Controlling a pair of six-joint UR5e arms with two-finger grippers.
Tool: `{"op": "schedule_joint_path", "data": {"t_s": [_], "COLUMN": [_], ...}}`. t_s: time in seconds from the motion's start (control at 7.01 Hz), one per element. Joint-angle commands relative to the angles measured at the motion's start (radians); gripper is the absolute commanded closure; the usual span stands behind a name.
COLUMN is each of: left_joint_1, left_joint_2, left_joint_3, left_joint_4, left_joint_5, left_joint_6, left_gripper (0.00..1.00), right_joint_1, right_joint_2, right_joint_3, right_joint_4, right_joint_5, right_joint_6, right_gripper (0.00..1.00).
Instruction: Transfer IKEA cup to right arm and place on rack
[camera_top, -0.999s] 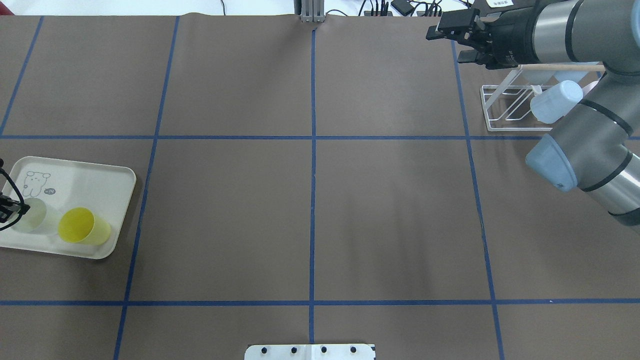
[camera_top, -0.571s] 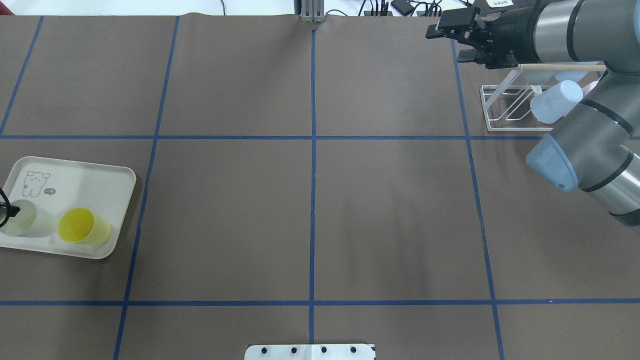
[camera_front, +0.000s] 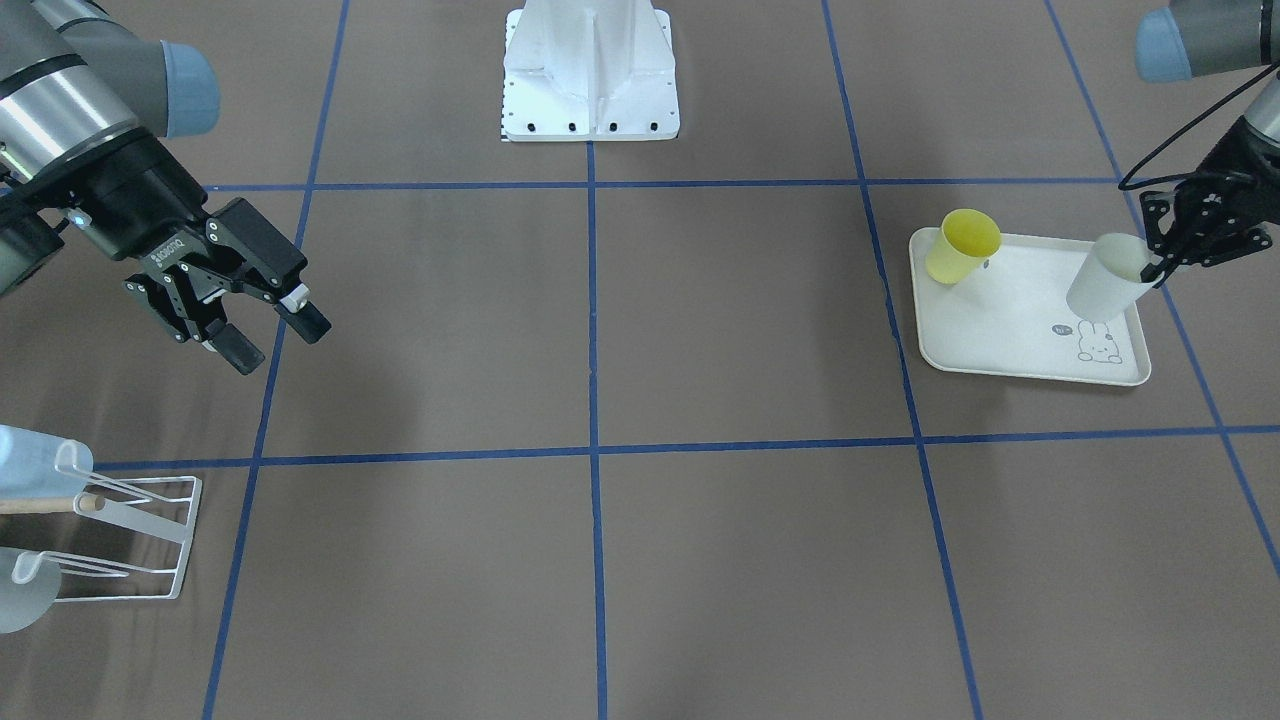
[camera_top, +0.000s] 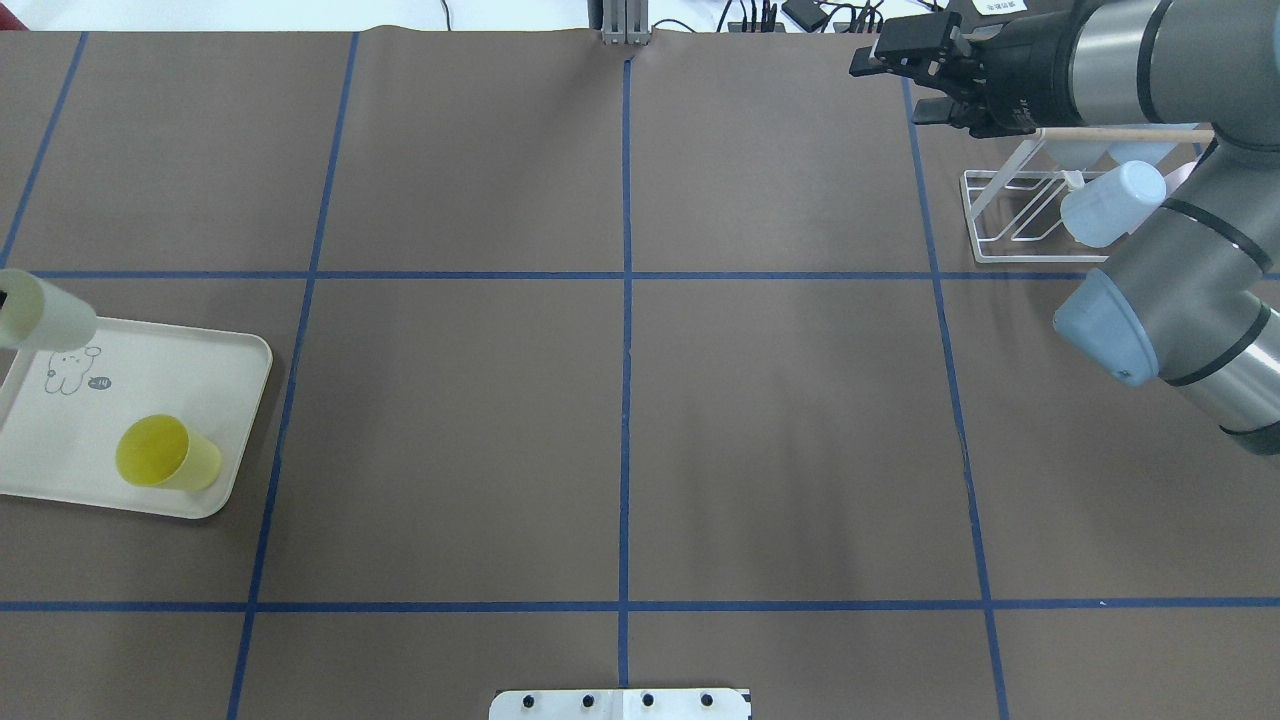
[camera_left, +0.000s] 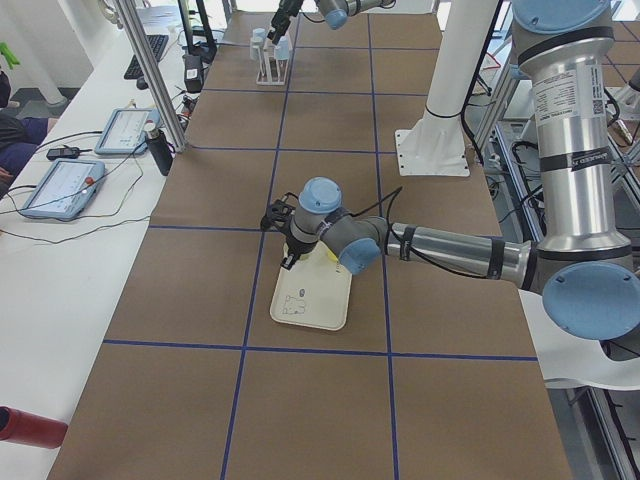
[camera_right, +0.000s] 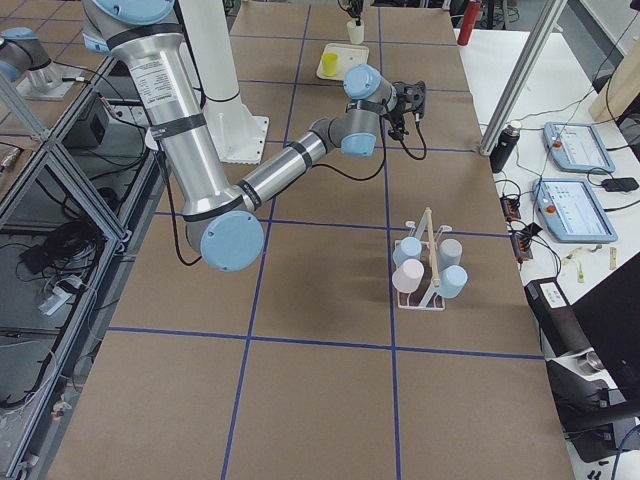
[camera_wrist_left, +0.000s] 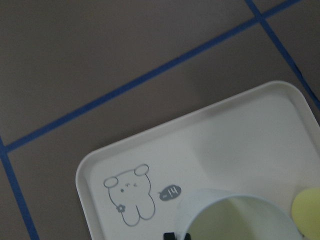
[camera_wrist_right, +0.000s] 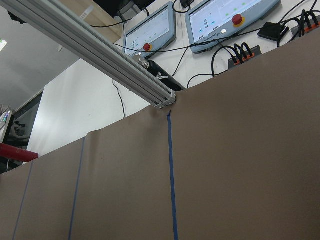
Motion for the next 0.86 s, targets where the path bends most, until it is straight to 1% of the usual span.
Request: {"op": "schedule_joint_path", "data": {"t_s": [0.0, 0.14, 0.29, 0.43, 0.57, 0.71], "left_joint_1": [-0.004, 0.008, 0.061, 0.112, 0.152, 0.213], "left_joint_2": [-0.183, -0.271, -0.345, -0.399, -0.419, -0.420], "left_joint_3": [0.005, 0.006, 0.005, 0.006, 0.008, 0.017], "left_joint_4": [0.008, -0.004, -0.004, -0.013, -0.080, -0.196], "left_joint_5": [-0.004, -0.003, 0.003, 0.008, 0.053, 0.148], "left_joint_6": [-0.335, -0.538, -0.691, -0.837, -0.969, -1.114], "left_gripper": [1.00, 1.00, 1.00, 1.00, 1.00, 1.00], "right_joint_1": [-0.002, -0.025, -0.075, -0.126, -0.152, -0.177], "right_joint_2": [0.002, 0.002, 0.002, 0.008, 0.017, 0.020], "right_joint_3": [-0.004, -0.012, -0.021, -0.024, -0.021, -0.011], "right_joint_4": [0.023, 0.107, 0.176, 0.236, 0.248, 0.250], "right_joint_5": [-0.007, -0.063, -0.159, -0.224, -0.266, -0.307], "right_joint_6": [0.048, 0.103, 0.204, 0.232, 0.307, 0.344], "right_gripper": [0.00, 0.00, 0.00, 0.00, 0.00, 0.00]}}
